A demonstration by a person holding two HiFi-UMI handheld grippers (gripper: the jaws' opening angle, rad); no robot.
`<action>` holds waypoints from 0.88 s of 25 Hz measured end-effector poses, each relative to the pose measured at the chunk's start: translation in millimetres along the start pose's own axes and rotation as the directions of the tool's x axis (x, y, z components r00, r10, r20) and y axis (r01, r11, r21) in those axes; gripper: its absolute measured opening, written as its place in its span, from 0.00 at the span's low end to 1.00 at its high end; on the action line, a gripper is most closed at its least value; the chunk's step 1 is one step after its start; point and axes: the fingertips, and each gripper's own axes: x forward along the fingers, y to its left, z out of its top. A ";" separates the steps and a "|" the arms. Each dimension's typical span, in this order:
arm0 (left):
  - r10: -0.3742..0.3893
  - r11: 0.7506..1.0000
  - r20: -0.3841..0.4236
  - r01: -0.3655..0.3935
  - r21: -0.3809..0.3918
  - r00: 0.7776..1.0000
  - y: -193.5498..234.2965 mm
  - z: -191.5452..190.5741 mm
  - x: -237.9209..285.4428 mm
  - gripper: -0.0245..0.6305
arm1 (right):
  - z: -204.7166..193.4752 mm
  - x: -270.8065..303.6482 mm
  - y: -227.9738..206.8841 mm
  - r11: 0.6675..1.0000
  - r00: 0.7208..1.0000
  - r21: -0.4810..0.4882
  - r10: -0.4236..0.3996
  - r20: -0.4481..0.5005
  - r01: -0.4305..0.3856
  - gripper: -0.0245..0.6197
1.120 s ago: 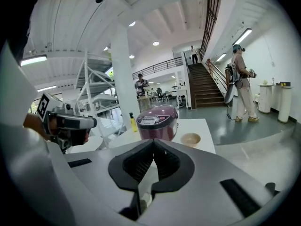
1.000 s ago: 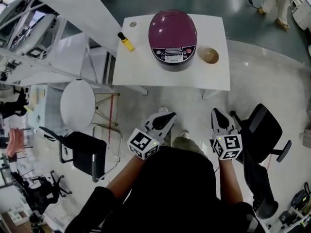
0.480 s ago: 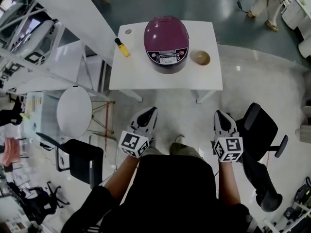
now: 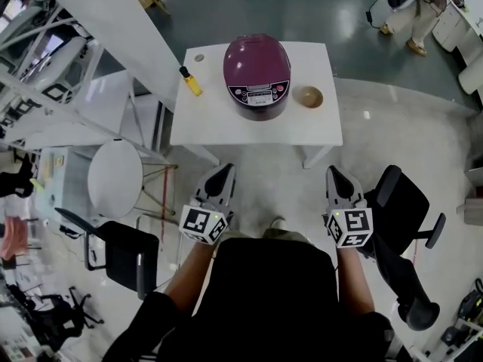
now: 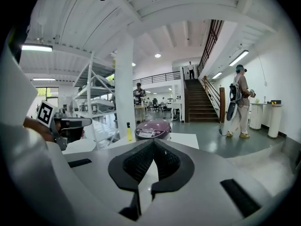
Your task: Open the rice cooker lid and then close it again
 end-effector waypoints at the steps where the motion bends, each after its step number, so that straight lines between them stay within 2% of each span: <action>1: 0.006 1.000 0.008 -0.006 0.003 1.000 0.2 3.1 -0.4 0.05 | 0.9 -0.2 -0.5 1.000 1.000 -0.006 0.008 0.001 -0.008 0.04; 22: 0.084 0.996 0.041 -0.085 0.003 0.996 7.3 7.5 -26.0 0.05 | -1.8 -6.6 -8.0 0.999 0.999 -0.025 0.022 0.037 -0.022 0.04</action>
